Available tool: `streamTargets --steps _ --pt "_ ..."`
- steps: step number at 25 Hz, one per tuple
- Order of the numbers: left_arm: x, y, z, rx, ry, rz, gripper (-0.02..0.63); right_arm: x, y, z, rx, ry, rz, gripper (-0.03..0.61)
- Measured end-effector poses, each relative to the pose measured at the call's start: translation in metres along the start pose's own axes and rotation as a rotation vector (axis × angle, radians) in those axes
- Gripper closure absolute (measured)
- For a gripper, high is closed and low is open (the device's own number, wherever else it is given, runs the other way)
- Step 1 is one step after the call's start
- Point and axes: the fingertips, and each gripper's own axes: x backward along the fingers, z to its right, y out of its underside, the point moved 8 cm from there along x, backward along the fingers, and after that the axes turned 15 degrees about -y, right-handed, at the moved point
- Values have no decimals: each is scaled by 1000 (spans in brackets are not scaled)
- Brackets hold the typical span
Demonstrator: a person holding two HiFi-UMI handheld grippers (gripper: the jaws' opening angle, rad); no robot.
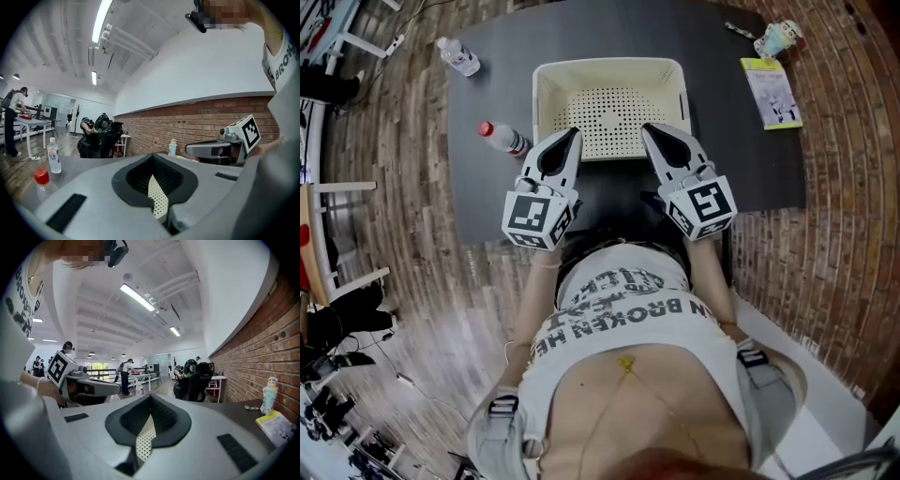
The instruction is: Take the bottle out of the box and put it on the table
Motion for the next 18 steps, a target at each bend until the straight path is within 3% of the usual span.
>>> streamTargets --steps 7,18 --pt "0 -30 29 5 24 28 606 -2 -29 -12 41 -43 80 571" --pt "0 -46 56 -22 59 54 606 1 -42 -15 66 -84 85 571"
